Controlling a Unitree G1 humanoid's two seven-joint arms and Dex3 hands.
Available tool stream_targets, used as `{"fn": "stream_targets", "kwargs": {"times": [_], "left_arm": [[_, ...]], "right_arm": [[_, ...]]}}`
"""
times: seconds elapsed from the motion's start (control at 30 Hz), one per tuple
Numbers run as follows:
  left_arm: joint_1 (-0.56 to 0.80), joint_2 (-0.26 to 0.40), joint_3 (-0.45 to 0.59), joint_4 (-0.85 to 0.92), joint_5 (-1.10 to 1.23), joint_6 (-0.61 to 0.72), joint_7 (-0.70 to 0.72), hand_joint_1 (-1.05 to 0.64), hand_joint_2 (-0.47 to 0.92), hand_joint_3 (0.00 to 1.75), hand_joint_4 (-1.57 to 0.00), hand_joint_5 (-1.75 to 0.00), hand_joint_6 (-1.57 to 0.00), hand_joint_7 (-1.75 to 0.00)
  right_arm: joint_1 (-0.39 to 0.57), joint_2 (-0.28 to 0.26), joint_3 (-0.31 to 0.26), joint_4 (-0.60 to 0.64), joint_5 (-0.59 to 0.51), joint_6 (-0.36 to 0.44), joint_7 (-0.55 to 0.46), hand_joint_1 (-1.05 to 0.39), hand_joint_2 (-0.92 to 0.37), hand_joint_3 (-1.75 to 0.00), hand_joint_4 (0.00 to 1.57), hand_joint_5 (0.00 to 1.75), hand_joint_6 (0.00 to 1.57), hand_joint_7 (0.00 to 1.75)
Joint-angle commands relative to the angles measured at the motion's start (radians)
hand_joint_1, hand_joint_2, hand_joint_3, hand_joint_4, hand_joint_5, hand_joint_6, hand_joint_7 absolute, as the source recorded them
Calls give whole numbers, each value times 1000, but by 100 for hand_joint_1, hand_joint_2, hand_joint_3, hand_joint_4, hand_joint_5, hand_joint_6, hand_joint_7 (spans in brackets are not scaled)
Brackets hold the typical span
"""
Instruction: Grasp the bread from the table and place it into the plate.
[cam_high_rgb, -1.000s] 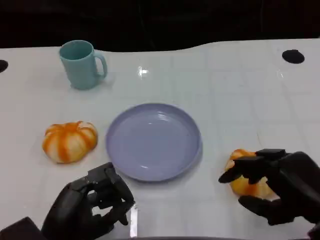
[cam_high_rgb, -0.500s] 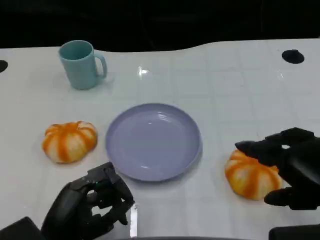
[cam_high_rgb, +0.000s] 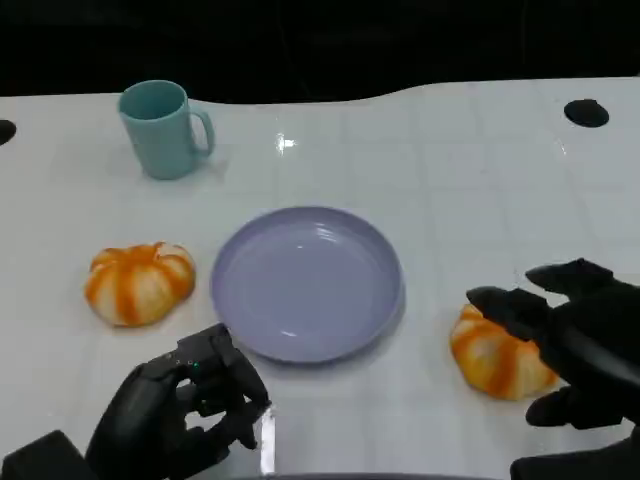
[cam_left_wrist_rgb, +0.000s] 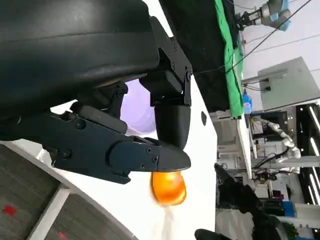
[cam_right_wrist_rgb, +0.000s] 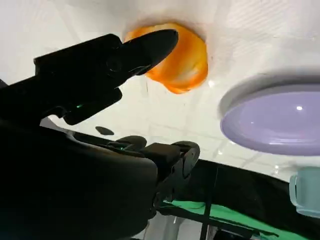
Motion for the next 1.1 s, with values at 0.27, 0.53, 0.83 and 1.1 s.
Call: {"fn": "stream_targets", "kwargs": {"times": [0.27, 0.53, 0.83, 1.1], "left_arm": [[-3, 5, 1, -2, -1, 0, 0, -54, 92, 30, -67, -175, -59, -154], [1, 2, -4, -18, 4, 12, 7, -54, 92, 30, -68, -175, -59, -154], [11, 3, -6, -43, 6, 23, 13, -54, 92, 30, -69, -175, -60, -154], [22, 5, -5, -66, 7, 37, 14, -54, 92, 30, -69, -175, -60, -154]], "right_arm": [[-105, 19, 72, 197, -36, 11, -90, -65, -80, 0, 15, 31, 28, 0], [-186, 37, 142, 365, -46, 27, -118, -64, -84, -1, 13, 30, 27, 0], [-249, 57, 205, 530, -34, 13, -202, -59, -88, -1, 23, 28, 34, 3], [-306, 70, 190, 734, 67, -175, -521, -14, -87, -22, 90, 165, 99, 97]]}}
